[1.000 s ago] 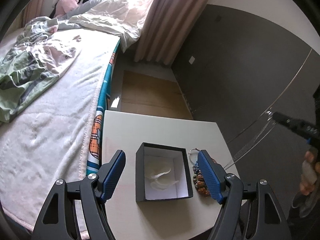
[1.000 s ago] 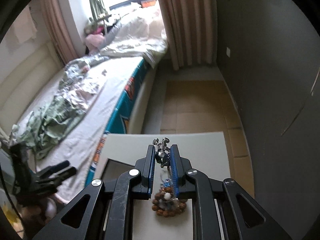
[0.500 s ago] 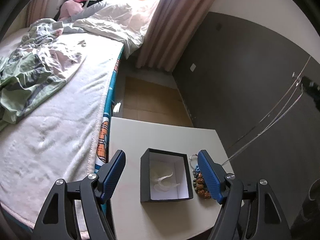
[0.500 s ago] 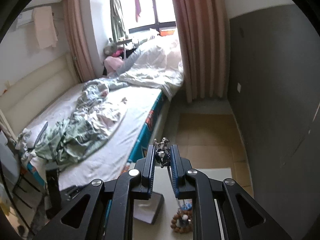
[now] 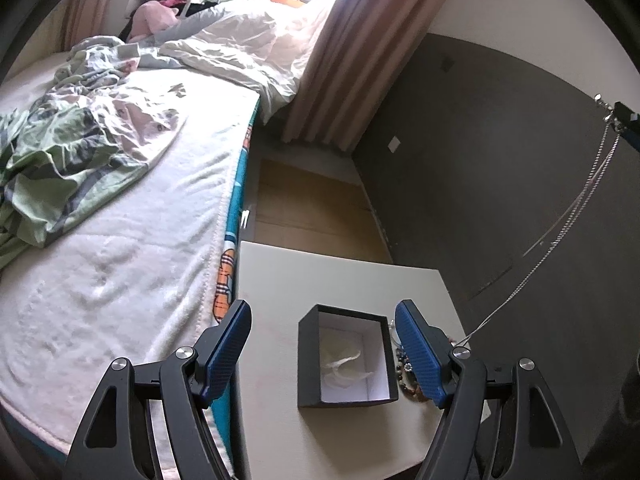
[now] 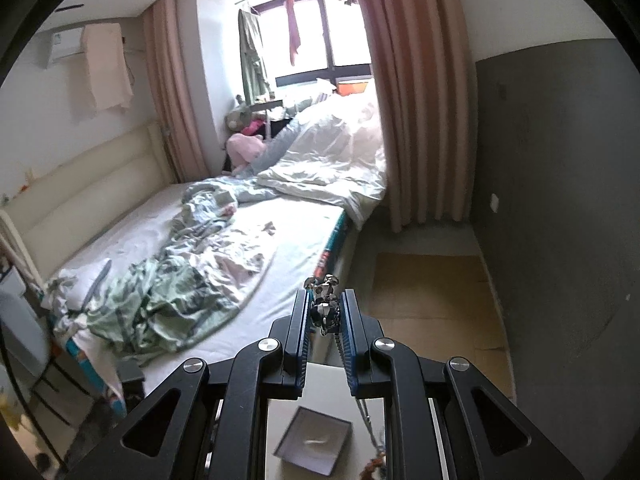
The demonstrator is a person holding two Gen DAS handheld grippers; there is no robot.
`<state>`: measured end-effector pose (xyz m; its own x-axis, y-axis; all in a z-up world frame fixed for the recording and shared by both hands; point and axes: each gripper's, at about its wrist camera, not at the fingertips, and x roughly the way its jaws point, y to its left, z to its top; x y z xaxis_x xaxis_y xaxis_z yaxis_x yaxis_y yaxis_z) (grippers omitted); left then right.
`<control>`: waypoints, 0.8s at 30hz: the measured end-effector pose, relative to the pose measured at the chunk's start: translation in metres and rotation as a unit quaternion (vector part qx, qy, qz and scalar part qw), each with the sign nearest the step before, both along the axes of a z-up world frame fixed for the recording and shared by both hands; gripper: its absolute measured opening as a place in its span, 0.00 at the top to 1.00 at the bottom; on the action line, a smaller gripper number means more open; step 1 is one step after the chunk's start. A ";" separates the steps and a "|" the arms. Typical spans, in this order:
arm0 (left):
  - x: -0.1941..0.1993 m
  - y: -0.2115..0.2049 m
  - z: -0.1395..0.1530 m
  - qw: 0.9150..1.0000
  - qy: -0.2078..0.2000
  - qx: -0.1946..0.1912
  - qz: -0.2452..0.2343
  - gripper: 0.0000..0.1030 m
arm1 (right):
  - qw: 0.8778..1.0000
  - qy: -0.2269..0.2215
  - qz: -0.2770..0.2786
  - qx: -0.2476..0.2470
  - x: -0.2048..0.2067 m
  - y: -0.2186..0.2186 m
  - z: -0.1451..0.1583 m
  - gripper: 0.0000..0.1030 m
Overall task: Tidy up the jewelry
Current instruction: 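Raise the silver chain with the right gripper and carry it over the box, then lower the silver chain into the black box and open the right gripper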
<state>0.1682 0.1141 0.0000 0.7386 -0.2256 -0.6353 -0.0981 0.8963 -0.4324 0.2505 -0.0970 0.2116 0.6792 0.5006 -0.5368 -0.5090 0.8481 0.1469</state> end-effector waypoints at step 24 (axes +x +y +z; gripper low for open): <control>-0.011 0.025 -0.010 1.000 0.009 -0.003 0.024 0.27 | 0.992 0.105 0.072 -0.004 0.001 0.052 -0.093 0.84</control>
